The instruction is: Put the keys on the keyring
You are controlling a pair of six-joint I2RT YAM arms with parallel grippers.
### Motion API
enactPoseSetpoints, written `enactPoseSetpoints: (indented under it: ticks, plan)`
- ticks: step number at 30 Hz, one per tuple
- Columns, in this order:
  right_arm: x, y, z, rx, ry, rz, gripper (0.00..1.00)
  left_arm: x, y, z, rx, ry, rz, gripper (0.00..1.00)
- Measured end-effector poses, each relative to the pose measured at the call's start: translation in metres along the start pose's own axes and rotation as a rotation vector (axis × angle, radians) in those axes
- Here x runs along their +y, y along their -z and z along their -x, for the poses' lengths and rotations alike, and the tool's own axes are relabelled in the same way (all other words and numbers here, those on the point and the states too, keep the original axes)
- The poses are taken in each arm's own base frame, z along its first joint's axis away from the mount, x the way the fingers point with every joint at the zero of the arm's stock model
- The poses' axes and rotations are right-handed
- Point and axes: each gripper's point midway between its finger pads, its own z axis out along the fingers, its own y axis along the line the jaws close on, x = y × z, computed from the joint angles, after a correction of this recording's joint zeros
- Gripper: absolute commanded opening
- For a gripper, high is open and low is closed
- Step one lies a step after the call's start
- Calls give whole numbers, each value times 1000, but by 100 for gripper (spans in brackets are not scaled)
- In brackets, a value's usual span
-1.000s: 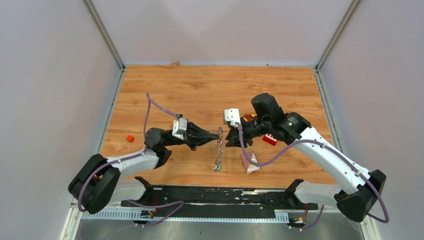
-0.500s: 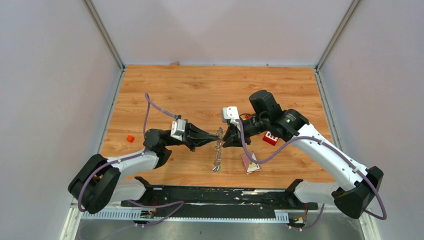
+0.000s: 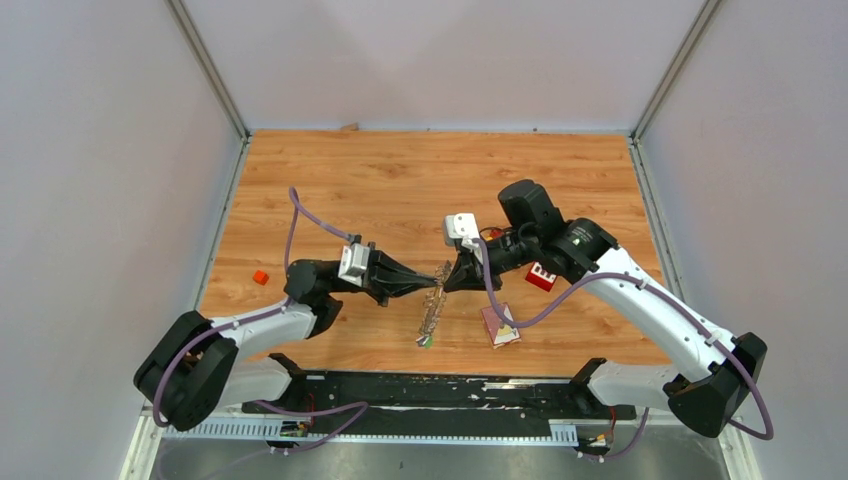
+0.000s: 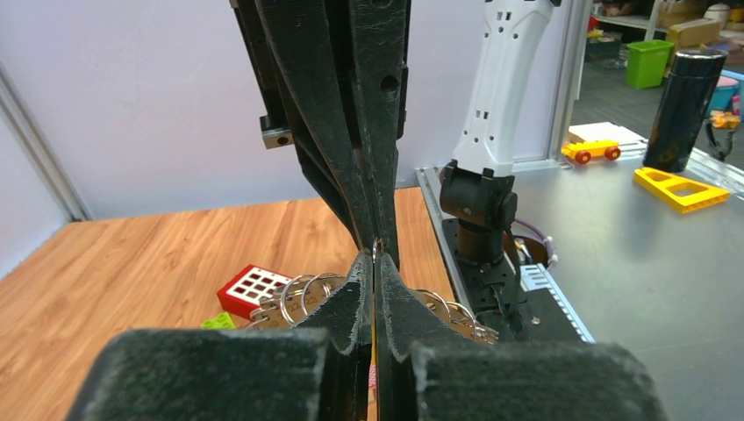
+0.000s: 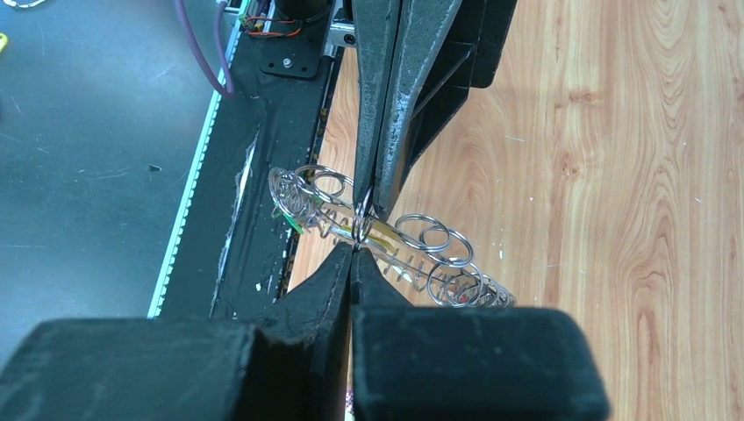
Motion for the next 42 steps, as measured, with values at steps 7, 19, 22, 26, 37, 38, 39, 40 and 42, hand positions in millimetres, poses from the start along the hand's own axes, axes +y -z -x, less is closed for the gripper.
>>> enactPoseSetpoints:
  ticks: [7,19,22,26,37,38,39,40,42]
  plan:
    - [4,0,2,-12,4,22,0,-9,-2,3,-4,-16,-41,0]
    - [16,-6,0,-48,27,104,0,-26,-6,7,-12,-24,-107,0]
    - [17,-8,-1,-47,43,118,0,-28,-6,6,-8,-25,-119,0]
    - [18,-9,-4,-37,65,127,0,-31,-6,5,-1,-25,-134,0]
    - [26,-9,-3,14,138,179,12,-38,-6,2,10,-75,-182,0]
    - [27,-10,-4,18,140,184,13,-39,-6,1,11,-80,-188,0]
    - [28,-11,-5,22,142,189,13,-40,-6,0,14,-84,-194,0]
    - [29,-11,-5,26,145,193,14,-41,-5,0,17,-85,-200,0]
    - [31,-12,-6,32,151,197,16,-43,-5,-1,21,-89,-211,0]
